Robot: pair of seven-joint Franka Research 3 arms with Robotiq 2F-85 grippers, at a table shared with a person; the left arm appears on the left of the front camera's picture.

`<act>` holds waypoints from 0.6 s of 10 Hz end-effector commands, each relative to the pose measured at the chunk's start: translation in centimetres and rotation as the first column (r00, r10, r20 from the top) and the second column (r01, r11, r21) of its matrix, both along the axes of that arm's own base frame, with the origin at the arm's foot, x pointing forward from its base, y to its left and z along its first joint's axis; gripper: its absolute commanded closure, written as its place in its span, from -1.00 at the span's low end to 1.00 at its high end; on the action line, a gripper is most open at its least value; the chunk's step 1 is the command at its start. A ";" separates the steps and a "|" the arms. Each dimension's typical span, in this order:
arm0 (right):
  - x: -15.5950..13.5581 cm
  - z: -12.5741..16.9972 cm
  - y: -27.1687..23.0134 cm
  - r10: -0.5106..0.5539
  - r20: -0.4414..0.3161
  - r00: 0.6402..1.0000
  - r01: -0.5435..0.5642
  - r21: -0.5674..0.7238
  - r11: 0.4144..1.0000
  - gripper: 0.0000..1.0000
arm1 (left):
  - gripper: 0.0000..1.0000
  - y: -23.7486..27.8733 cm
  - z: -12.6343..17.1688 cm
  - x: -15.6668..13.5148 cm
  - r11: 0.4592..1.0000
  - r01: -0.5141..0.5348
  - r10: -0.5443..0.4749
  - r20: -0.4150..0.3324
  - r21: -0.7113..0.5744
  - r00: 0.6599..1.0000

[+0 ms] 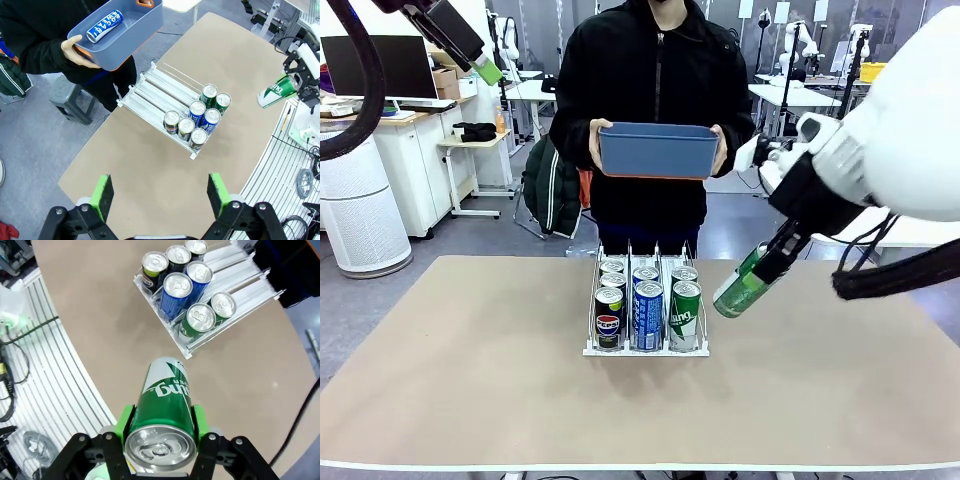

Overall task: Fill the beverage cans into the dispenser.
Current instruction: Place the picked Sprite in the line of the Automatic Can Dispenser with the same cans.

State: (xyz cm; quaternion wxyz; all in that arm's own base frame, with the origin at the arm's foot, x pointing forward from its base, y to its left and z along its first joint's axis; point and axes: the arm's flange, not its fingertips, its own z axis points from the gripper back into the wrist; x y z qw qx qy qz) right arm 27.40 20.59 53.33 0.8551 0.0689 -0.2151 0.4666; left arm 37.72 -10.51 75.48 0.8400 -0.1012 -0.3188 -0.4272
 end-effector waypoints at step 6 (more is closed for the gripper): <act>2.8 -4.6 4.2 -0.027 -0.035 0.999 0.025 -0.054 0.998 -0.16 | -1.00 0.1 -0.1 -0.1 1.000 0.002 -0.002 -0.002 0.000 1.000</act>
